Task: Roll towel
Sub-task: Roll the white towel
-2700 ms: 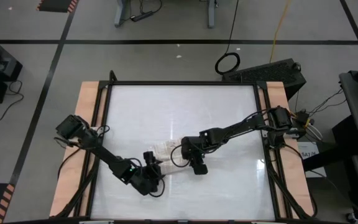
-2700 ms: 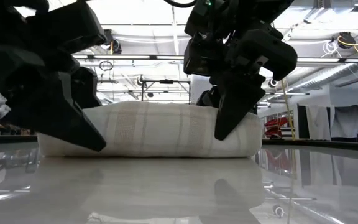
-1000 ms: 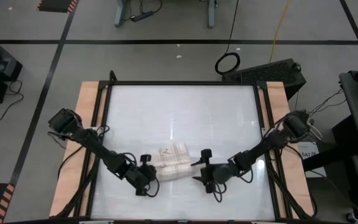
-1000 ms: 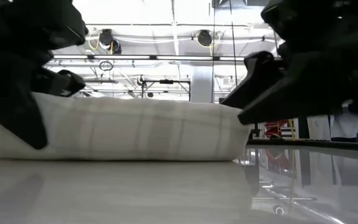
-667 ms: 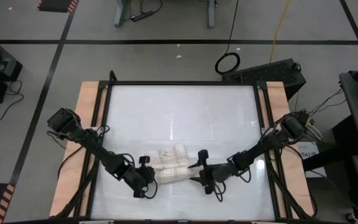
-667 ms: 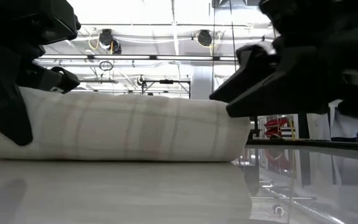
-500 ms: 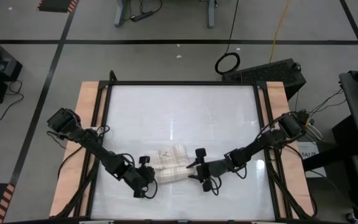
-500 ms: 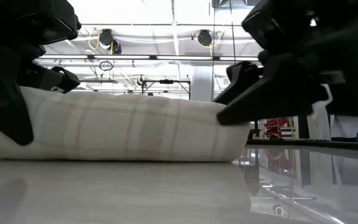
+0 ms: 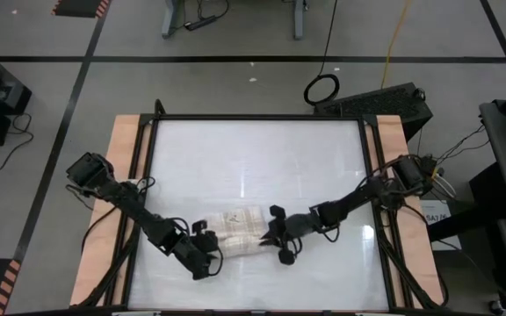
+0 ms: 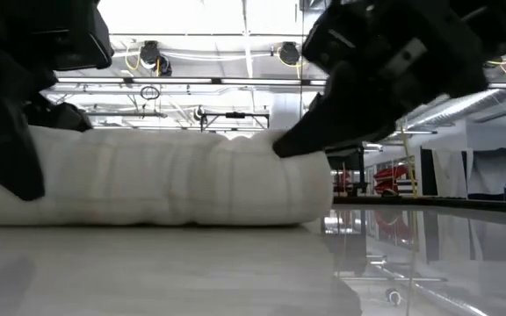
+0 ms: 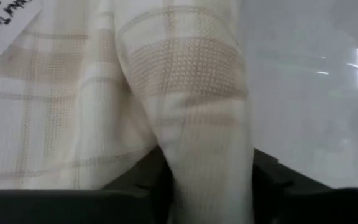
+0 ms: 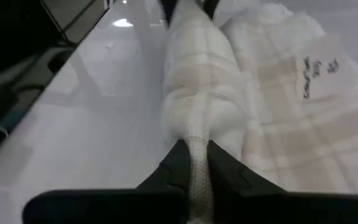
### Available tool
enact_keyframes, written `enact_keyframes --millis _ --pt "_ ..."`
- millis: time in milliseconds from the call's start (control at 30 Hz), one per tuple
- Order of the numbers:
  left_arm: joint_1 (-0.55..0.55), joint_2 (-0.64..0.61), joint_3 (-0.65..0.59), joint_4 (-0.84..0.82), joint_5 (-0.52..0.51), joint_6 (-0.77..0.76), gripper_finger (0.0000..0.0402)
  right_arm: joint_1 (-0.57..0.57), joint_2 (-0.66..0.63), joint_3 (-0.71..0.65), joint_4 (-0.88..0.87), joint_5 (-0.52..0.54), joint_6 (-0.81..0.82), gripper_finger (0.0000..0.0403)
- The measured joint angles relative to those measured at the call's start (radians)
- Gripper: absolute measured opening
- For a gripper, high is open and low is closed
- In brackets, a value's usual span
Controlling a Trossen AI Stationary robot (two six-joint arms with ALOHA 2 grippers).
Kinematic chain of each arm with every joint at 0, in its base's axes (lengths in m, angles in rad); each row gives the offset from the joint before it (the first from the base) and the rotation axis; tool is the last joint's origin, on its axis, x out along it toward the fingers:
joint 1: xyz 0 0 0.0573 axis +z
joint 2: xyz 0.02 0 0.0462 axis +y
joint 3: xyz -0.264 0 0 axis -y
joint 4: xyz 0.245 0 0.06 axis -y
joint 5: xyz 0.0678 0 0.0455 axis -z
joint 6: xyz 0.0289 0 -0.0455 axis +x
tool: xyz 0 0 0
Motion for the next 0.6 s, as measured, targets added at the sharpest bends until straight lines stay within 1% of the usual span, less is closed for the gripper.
enact_keyframes --millis 167,267,367,433,467,600 --pt "-0.024 -0.037 0.002 -0.021 0.0 -0.036 0.0237 -0.048 -0.002 0.013 -0.044 -0.147 0.091 0.0013" --pt "-0.034 -0.08 0.002 -0.056 0.018 -0.042 0.0284 -0.068 -0.002 0.013 -0.075 -0.195 0.148 0.0011" --pt "-0.051 -0.135 0.003 -0.124 0.034 -0.052 0.0311 -0.084 -0.002 0.013 -0.083 -0.215 0.196 0.0014" --pt "-0.06 -0.173 0.003 -0.167 0.029 -0.072 0.0319 -0.094 -0.002 0.013 -0.084 -0.218 0.226 0.0014" --pt "-0.069 -0.19 0.003 -0.173 0.004 -0.074 0.032 -0.1 -0.002 0.013 -0.085 -0.218 0.242 0.0014" --pt "-0.119 -0.244 0.005 -0.172 -0.19 -0.036 0.0322 -0.125 -0.002 0.013 -0.094 -0.217 0.282 0.0015"
